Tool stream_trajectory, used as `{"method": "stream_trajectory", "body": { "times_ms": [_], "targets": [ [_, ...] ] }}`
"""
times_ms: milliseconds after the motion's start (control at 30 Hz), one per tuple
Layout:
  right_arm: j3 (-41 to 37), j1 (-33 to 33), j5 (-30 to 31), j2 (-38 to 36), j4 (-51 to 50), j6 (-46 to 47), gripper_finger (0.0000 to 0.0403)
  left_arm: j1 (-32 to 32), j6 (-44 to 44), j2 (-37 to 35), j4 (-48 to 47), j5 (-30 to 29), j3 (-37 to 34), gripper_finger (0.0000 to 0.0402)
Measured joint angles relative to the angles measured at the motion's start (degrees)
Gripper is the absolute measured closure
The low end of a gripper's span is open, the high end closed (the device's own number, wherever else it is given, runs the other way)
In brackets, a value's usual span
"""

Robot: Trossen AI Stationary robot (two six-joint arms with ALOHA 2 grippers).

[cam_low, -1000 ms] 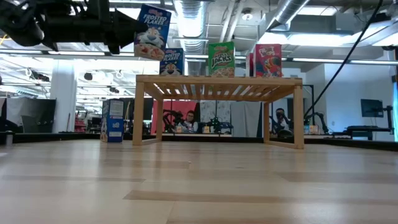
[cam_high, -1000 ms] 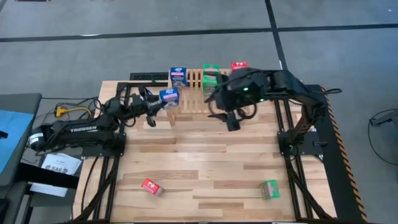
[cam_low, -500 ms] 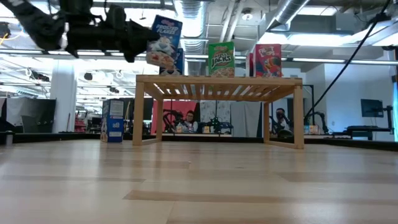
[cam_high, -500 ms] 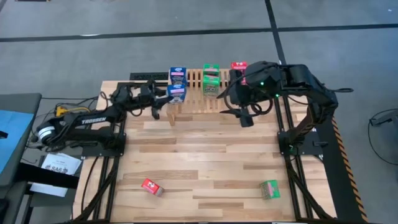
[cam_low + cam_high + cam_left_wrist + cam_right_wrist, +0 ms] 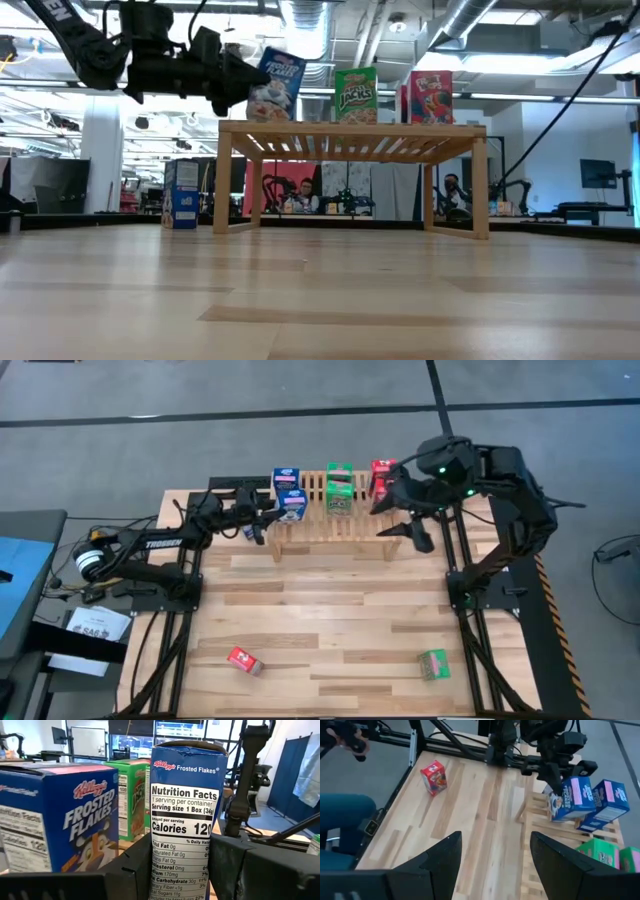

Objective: Stack cereal on shelf
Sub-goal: Put the bottom blue cereal box on the shelf aligned with the other blue cereal box

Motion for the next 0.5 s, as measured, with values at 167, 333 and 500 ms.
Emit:
{"method": "stream_trajectory", "body": {
  "times_ms": [167, 333, 500],
  "targets": [
    [-1.64, -0.16, -0.79, -1.93, -0.4, 0.02, 0.0142, 0.7, -0.73, -0.02, 1.8, -0.01, 0.0, 0.0266],
    [-17.54, 1.27, -0.91, -10.07, 8.18, 1.85, 0.0142, 0.86, -1.85, -0.02, 1.84, 1.04, 0.0, 0.0266],
    [-38.64, 2.41, -0.88, -22.8, 23.65, 4.34, 0.0142, 0.86, -2.37, -0.02, 1.9, 1.49, 0.0, 0.0266]
  ]
}}
